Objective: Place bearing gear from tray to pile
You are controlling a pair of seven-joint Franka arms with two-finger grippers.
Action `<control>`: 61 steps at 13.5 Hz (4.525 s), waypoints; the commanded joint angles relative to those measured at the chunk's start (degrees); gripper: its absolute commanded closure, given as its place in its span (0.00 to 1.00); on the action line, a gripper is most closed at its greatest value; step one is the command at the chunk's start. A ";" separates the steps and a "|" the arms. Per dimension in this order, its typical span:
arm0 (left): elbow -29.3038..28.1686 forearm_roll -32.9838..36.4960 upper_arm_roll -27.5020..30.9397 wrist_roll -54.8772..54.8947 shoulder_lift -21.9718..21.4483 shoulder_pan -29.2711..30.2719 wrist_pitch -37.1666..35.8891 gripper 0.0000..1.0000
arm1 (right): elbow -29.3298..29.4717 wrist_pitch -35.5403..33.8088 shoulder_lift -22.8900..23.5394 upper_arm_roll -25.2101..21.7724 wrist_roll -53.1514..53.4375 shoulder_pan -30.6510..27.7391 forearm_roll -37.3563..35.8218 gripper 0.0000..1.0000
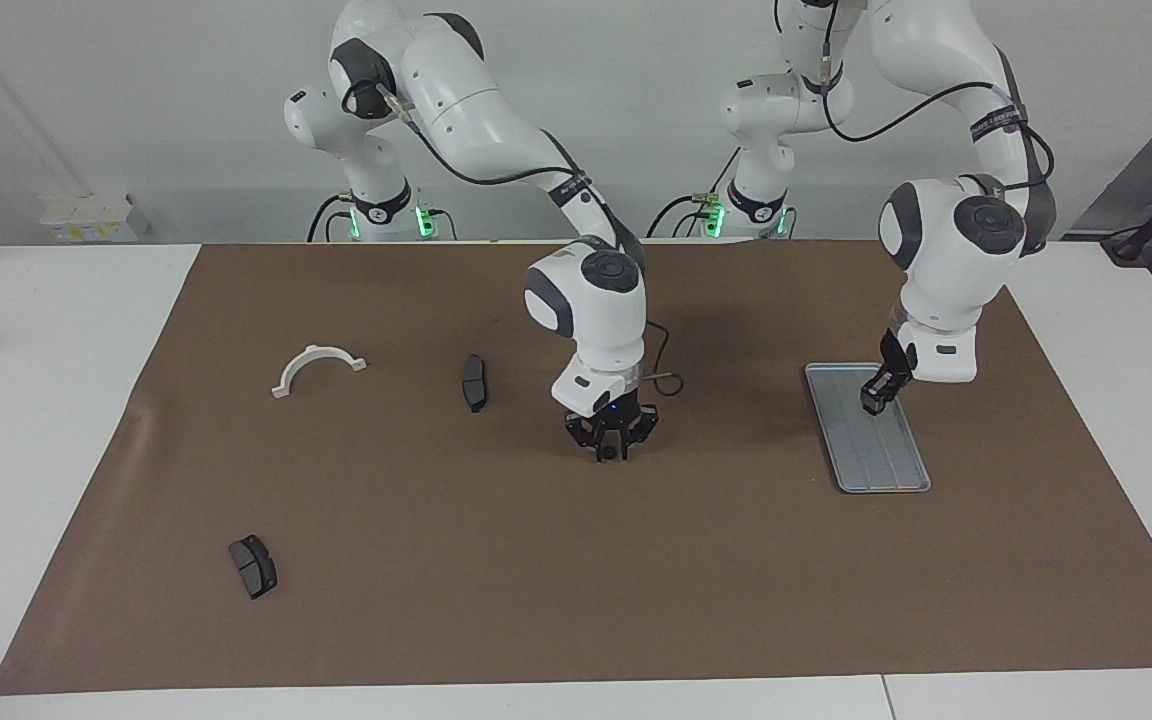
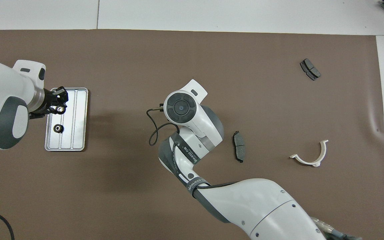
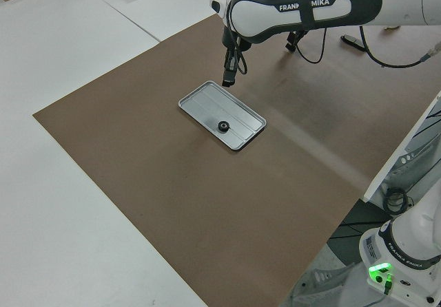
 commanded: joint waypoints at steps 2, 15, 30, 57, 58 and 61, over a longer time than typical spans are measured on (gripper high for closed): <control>-0.10 1.06 0.56 0.30 -0.35 -0.60 -0.11 1.00 | -1.66 1.51 -0.76 0.64 0.52 -0.53 0.10 0.67; -0.10 0.97 0.56 0.30 -0.27 -0.69 0.59 1.00 | -1.93 0.63 -0.93 0.55 0.43 -0.44 -0.69 0.97; 4.91 -8.60 0.38 -2.50 5.43 -22.47 14.18 1.00 | -1.84 -6.22 -7.00 -0.06 -18.28 -26.00 0.10 1.00; 10.10 -9.58 1.44 -13.33 5.11 -20.40 0.10 0.00 | -4.65 2.82 -5.94 0.29 -8.36 -21.99 2.56 0.30; 9.84 -9.40 1.44 -13.15 4.05 -17.25 -2.63 0.00 | -4.56 4.13 -5.77 0.29 -7.83 -20.15 2.56 0.30; 7.83 -9.05 1.53 -13.15 2.64 -9.33 -6.53 0.00 | -4.56 6.96 -5.50 0.20 -6.17 -14.70 2.65 0.27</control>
